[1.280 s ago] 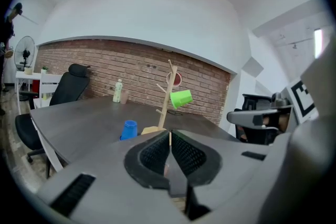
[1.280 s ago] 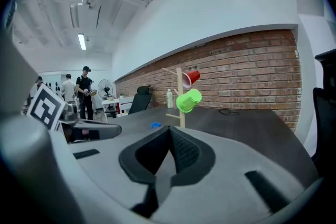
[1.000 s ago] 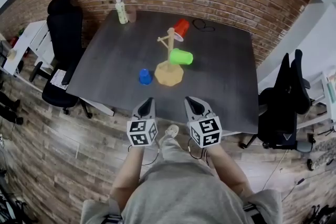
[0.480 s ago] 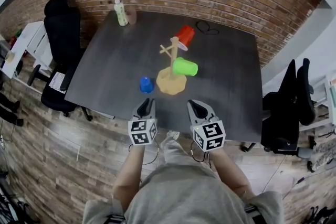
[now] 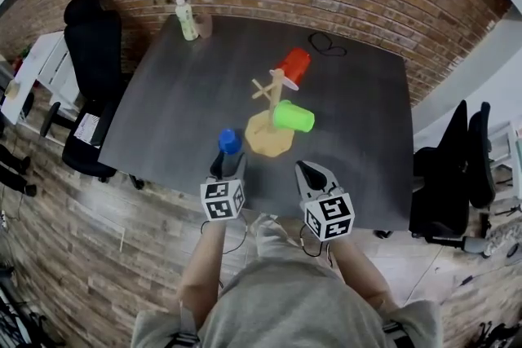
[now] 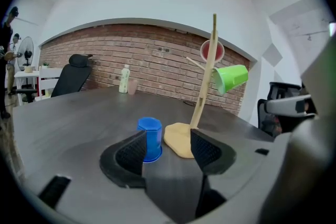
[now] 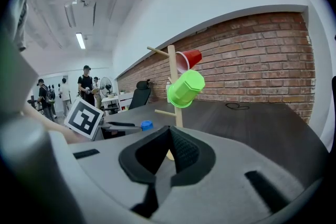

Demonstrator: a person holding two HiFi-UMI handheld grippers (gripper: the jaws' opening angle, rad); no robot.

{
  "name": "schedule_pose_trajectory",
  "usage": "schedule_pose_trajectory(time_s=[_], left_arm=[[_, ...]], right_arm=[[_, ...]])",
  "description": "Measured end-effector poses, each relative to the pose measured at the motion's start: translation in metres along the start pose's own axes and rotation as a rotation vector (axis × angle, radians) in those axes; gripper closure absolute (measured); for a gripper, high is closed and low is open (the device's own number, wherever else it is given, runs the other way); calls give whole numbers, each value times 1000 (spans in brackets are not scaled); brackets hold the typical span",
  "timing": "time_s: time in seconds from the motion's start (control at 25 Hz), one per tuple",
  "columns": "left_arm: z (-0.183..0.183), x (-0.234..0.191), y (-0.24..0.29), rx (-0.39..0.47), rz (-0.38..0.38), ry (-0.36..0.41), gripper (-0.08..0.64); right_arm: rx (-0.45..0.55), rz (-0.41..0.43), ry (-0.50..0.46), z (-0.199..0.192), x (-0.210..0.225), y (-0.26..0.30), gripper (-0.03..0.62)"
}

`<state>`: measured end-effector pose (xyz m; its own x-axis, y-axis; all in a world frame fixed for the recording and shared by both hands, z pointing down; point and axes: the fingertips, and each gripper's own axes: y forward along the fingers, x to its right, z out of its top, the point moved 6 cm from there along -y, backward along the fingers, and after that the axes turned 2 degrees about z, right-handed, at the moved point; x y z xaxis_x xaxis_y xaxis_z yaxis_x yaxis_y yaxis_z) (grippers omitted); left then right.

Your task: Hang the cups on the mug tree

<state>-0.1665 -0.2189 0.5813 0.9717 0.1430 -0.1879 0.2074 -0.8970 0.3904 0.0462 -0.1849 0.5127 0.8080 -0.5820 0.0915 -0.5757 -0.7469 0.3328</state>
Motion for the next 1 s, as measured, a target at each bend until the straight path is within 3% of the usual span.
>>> schedule_pose_trajectory(time_s=[0.36,0.84,1.0], left_arm=[[-4,-18,38,-53,57,37,272],[-13,-33,66,-108,110,68,276],[-12,-35,69,-87,114,77,324]], right_arm=[[-28,14,25,-6,6,16,594],[-45,18,42,-9,11,27,593],[-48,18,43,-10,10,27,594]])
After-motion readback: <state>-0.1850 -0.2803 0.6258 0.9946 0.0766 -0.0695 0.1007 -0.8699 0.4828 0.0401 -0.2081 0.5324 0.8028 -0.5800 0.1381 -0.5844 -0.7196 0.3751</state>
